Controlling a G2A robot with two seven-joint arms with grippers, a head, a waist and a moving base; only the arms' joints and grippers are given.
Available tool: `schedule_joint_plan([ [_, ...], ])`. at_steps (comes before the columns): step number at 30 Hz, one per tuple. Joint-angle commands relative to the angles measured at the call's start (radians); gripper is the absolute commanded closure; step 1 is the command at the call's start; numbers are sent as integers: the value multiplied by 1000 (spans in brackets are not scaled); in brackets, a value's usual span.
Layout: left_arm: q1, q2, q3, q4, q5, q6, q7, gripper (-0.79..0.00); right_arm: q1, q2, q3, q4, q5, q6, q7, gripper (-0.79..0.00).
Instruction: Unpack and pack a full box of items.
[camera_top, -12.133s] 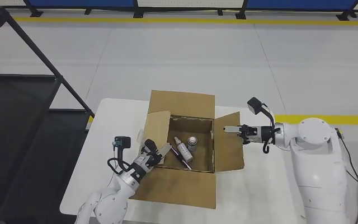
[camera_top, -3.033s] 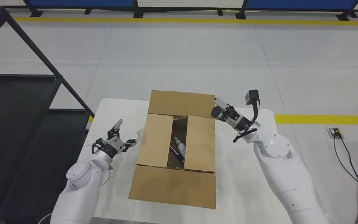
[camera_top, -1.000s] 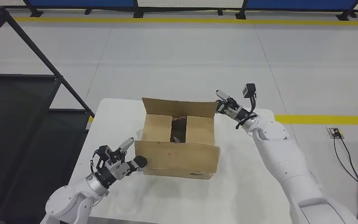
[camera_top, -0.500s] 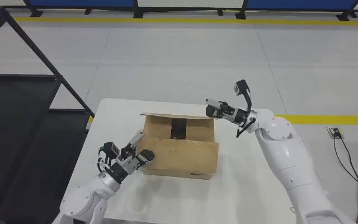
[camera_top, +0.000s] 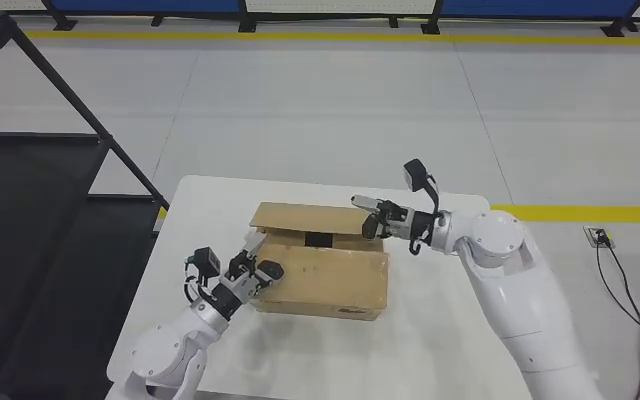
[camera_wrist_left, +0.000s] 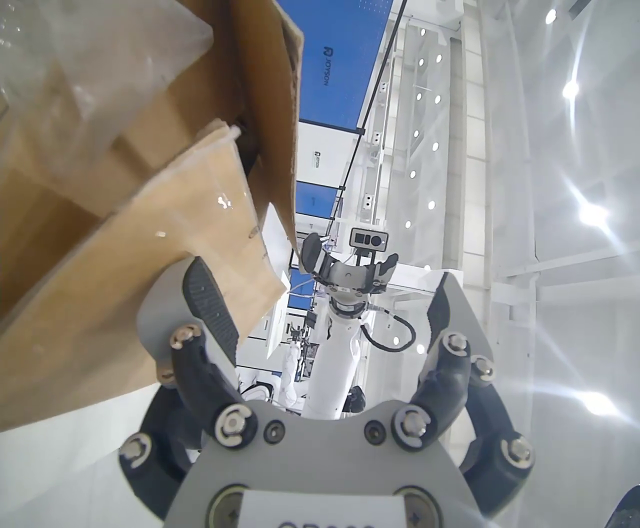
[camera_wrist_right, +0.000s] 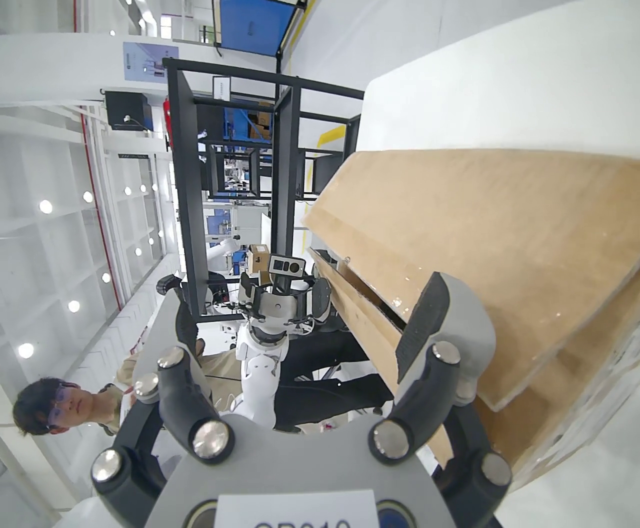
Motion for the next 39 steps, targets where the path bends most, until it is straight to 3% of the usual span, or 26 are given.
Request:
schedule_joint_plan([
  [1, -6, -1, 3, 7, 0, 0, 3, -785, 5, -1, -9, 12, 7, 12, 1, -785],
  [18, -24, -9, -2, 14, -42, -10, 8, -785, -28, -2, -46, 52, 77, -1, -17, -785],
  [26, -8, -12, -117, 15, -175, -56, 82, -785, -52, 2, -60, 33, 50, -10, -48, -785],
  [33, 13, -9, -258, 79, -284, -64, 158, -785, -57, 3, -61, 39, 44, -47, -73, -785],
  [39, 14, -9, -263, 85, -290, -58, 159, -785, -57, 3, -61, 39, 44, -47, -73, -785],
])
